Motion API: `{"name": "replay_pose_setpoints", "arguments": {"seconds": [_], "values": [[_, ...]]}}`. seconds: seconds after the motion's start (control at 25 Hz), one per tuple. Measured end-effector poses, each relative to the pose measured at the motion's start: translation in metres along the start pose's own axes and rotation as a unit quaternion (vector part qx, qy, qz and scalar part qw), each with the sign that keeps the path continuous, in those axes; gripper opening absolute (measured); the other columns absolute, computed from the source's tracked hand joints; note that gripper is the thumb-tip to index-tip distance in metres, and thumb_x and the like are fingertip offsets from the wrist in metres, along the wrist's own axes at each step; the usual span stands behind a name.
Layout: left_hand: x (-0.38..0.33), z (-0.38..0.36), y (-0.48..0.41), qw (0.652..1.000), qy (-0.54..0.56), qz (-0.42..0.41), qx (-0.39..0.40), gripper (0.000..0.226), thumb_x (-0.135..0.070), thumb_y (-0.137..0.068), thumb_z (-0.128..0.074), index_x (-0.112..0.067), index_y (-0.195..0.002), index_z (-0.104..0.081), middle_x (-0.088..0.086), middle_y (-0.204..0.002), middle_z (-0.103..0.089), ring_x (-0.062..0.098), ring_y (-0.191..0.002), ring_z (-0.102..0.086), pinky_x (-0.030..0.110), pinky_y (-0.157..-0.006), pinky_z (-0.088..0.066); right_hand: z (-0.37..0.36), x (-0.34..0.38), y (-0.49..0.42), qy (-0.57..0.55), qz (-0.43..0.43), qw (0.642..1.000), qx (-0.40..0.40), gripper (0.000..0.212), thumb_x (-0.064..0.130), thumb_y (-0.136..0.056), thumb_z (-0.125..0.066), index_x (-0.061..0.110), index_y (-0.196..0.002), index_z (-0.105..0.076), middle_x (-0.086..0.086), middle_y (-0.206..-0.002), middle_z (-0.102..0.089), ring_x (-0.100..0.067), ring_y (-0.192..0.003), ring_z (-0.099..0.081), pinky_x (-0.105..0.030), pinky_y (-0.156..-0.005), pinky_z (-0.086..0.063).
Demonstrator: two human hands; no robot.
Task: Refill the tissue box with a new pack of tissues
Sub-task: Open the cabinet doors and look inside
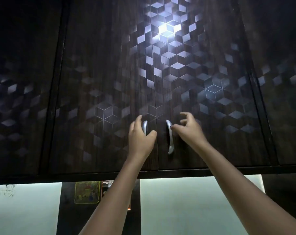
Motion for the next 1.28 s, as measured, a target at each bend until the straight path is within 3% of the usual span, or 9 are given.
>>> {"name": "replay_pose_setpoints", "arguments": {"seconds": [0.12,0.2,0.36,0.68,0.8,0.96,1.04,1.12,1.28], "values": [[0.016,-0.013,0.003,0.996,0.013,0.066,0.066,0.076,-0.012,-0.083,-0.058,-0.016,-0.145,-0.013,0.005,-0.154,-0.017,0.02,-0.135,-0.031,0.017,-0.091,-0.03,-0.036,-0.018,0.011,-0.071,-0.069,0.988,0.119,0.07,0.011,-0.078,-0.063,0.016,-0.138,-0.026,-0.013,-0.108,-0.058,-0.024,-0.096,-0.059,-0.037,-0.087,-0.048],[0.031,-0.014,0.003,0.988,0.026,0.128,0.085,0.081,-0.015,-0.082,-0.06,-0.017,-0.146,-0.01,0.01,-0.147,-0.029,0.023,-0.123,-0.043,0.019,-0.084,-0.038,-0.05,-0.022,0.019,-0.077,-0.071,0.985,0.136,0.075,0.006,-0.079,-0.06,0.021,-0.139,-0.018,-0.012,-0.09,-0.054,-0.023,-0.084,-0.056,-0.033,-0.077,-0.047],[0.039,-0.016,0.003,0.981,0.025,0.175,0.085,0.041,-0.019,-0.078,-0.06,-0.007,-0.116,-0.051,0.011,-0.115,-0.058,0.018,-0.09,-0.053,0.021,-0.056,-0.037,-0.051,-0.014,0.02,-0.037,-0.034,0.996,0.071,0.07,0.006,-0.079,-0.056,0.024,-0.136,-0.019,-0.004,-0.074,-0.044,-0.019,-0.067,-0.049,-0.026,-0.055,-0.038],[0.046,-0.025,0.002,0.988,0.035,0.149,0.004,0.022,-0.028,-0.08,-0.059,-0.01,-0.087,-0.049,0.009,-0.096,-0.054,0.012,-0.069,-0.046,0.023,-0.052,-0.031,-0.042,-0.004,0.029,0.001,0.052,0.998,-0.021,0.064,0.01,-0.084,-0.053,0.026,-0.137,-0.021,0.009,-0.074,-0.039,-0.004,-0.064,-0.043,-0.012,-0.048,-0.034],[0.046,-0.03,0.006,0.986,0.08,0.142,-0.015,0.038,-0.044,-0.079,-0.059,-0.009,-0.089,-0.052,0.008,-0.094,-0.056,0.015,-0.074,-0.049,0.024,-0.053,-0.031,-0.03,0.003,0.044,0.027,0.106,0.991,-0.079,0.062,0.012,-0.087,-0.049,0.025,-0.141,-0.02,0.001,-0.076,-0.045,-0.007,-0.066,-0.046,-0.015,-0.056,-0.038],[0.046,-0.029,0.008,0.987,0.101,0.124,-0.026,0.049,-0.051,-0.082,-0.051,-0.006,-0.101,-0.054,0.012,-0.107,-0.056,0.02,-0.088,-0.051,0.024,-0.06,-0.035,-0.012,0.01,0.052,-0.018,0.087,0.994,-0.059,0.063,0.011,-0.085,-0.054,0.022,-0.14,-0.027,0.008,-0.051,-0.037,-0.003,-0.05,-0.046,-0.009,-0.052,-0.042],[0.042,-0.033,0.015,0.989,0.075,0.117,-0.04,0.053,-0.045,-0.084,-0.051,-0.005,-0.119,-0.046,0.008,-0.116,-0.044,0.021,-0.102,-0.048,0.024,-0.074,-0.041,0.002,0.018,0.062,-0.021,0.089,0.993,-0.076,0.067,0.015,-0.08,-0.063,0.022,-0.139,-0.031,0.007,-0.048,-0.034,-0.003,-0.05,-0.043,-0.005,-0.048,-0.039],[0.032,-0.042,0.027,0.991,0.02,0.121,-0.06,0.065,-0.039,-0.084,-0.051,-0.008,-0.137,-0.029,0.01,-0.134,-0.032,0.029,-0.124,-0.035,0.041,-0.1,-0.035,0.023,0.029,0.076,-0.012,0.106,0.988,-0.11,0.074,0.021,-0.071,-0.072,0.025,-0.136,-0.037,0.007,-0.046,-0.031,-0.005,-0.047,-0.04,-0.008,-0.046,-0.038],[-0.02,-0.057,0.05,0.989,0.063,0.043,-0.126,0.072,-0.047,-0.075,-0.047,-0.014,-0.137,-0.032,0.014,-0.151,-0.023,0.032,-0.139,-0.021,0.05,-0.113,-0.024,0.084,0.048,0.102,-0.025,0.099,0.987,-0.123,0.072,0.026,-0.061,-0.08,0.033,-0.126,-0.048,0.004,-0.055,-0.036,-0.005,-0.047,-0.035,-0.015,-0.049,-0.039]]}}
Point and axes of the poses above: each hand's wrist, its own y-axis away from the middle knuckle, its own z-axis out of the back of the hand, x = y × z, the point moved 8 cm from there along -y, towards the middle knuckle
